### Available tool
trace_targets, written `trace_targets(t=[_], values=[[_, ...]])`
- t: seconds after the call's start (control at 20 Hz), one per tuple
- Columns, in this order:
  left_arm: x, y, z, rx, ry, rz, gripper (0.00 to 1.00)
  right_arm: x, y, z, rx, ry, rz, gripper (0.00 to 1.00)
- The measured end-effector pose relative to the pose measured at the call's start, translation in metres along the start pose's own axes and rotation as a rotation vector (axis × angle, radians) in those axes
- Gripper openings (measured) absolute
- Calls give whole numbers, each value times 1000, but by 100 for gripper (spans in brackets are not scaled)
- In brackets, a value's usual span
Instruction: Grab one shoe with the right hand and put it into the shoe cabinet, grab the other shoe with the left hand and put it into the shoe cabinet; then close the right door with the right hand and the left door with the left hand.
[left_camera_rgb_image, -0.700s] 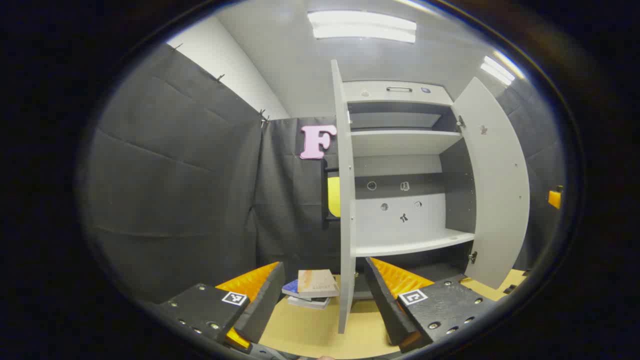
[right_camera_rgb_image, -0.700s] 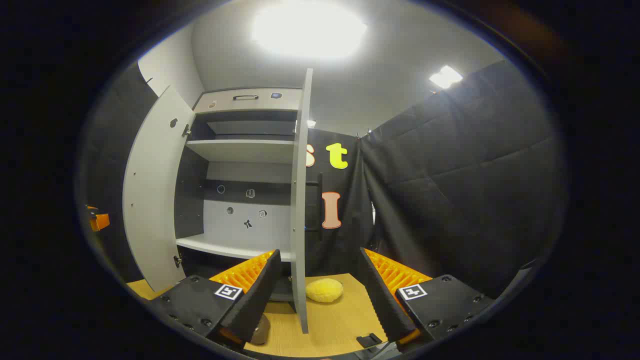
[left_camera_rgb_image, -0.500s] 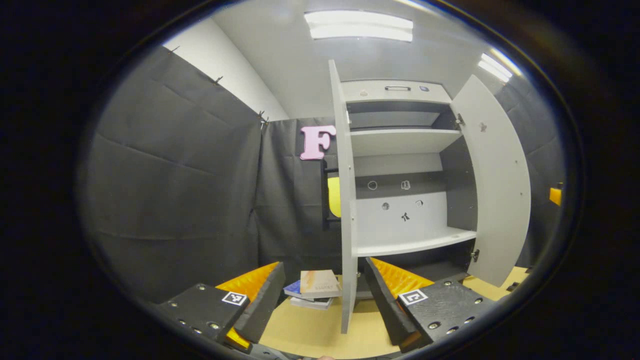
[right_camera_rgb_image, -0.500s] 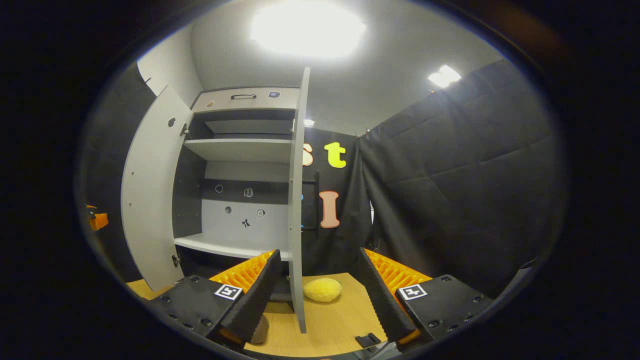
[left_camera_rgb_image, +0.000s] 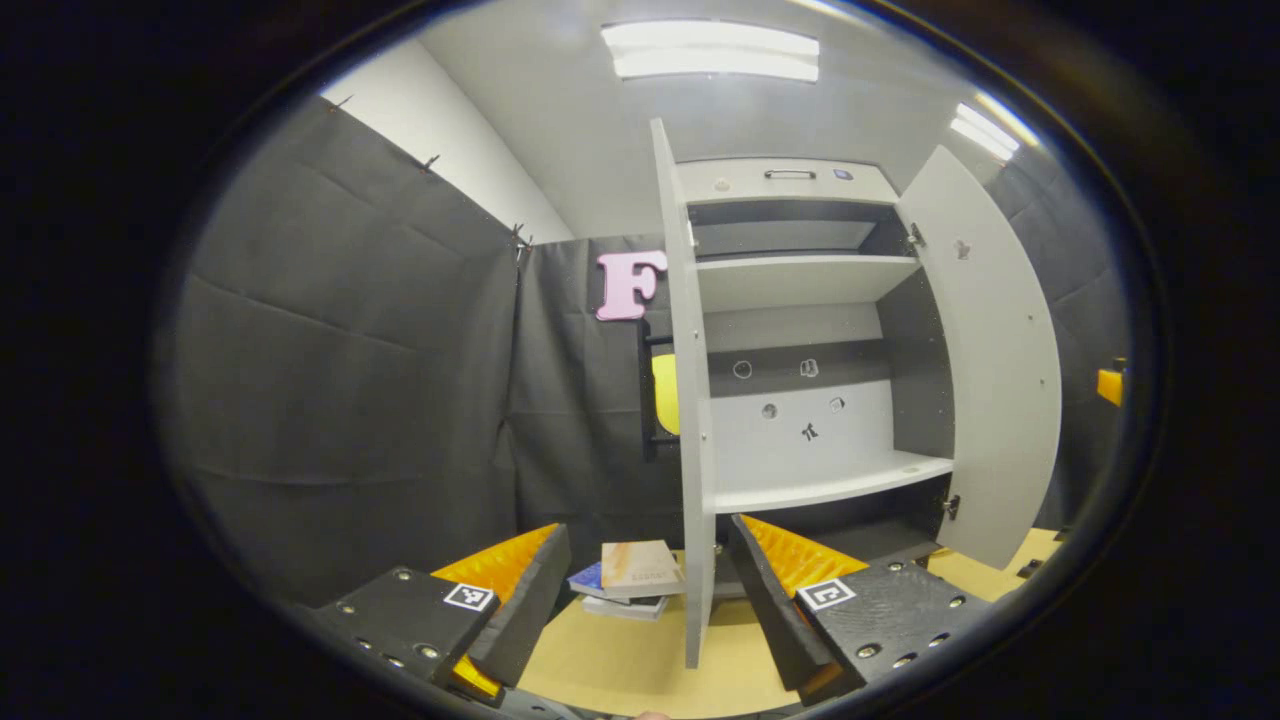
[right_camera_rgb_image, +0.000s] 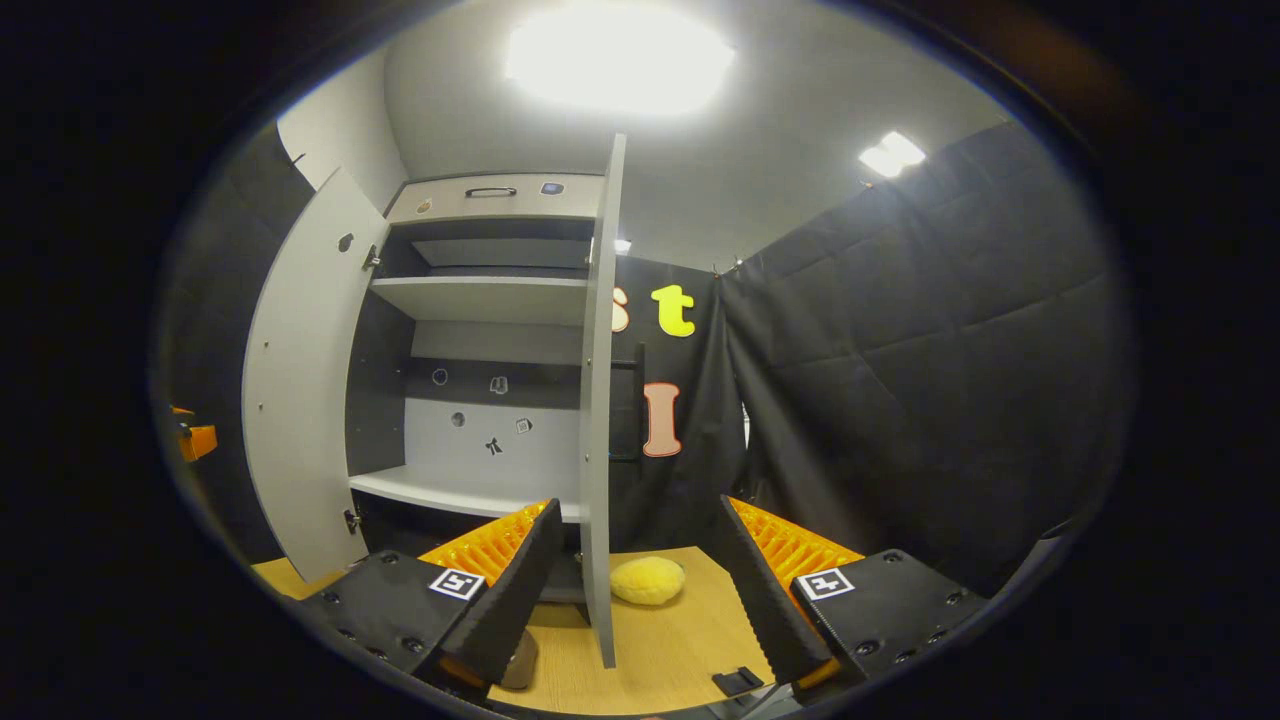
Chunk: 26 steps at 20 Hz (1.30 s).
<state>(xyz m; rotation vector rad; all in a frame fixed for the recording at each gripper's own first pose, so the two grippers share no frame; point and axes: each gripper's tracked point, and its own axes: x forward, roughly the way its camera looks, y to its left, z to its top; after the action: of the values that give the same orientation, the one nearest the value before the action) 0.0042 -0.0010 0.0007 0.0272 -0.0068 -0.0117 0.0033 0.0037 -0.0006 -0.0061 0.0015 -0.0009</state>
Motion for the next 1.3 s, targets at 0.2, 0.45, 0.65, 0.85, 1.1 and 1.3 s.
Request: trace_targets(t=[0.2, 0.45, 0.65, 0.85, 1.1, 1.3], values=[[1, -1, 1, 3, -6, -12, 88, 1, 11, -1, 4, 2, 13, 97], [0, -5, 3, 12, -16, -22, 88, 10, 35, -8, 12, 18, 59, 96], [-1, -8, 4, 12, -13, -21, 88, 20, 62, -20, 31, 49, 120, 97], [-1, -9, 5, 7, -13, -5, 98, 33, 92, -41, 29, 89, 196, 97], [1, -10, 4, 1, 6, 35, 88, 50, 130, -68, -13, 137, 301, 96], [4, -10, 7, 14, 6, 75, 90, 62, 157, -98, -19, 195, 379, 98]])
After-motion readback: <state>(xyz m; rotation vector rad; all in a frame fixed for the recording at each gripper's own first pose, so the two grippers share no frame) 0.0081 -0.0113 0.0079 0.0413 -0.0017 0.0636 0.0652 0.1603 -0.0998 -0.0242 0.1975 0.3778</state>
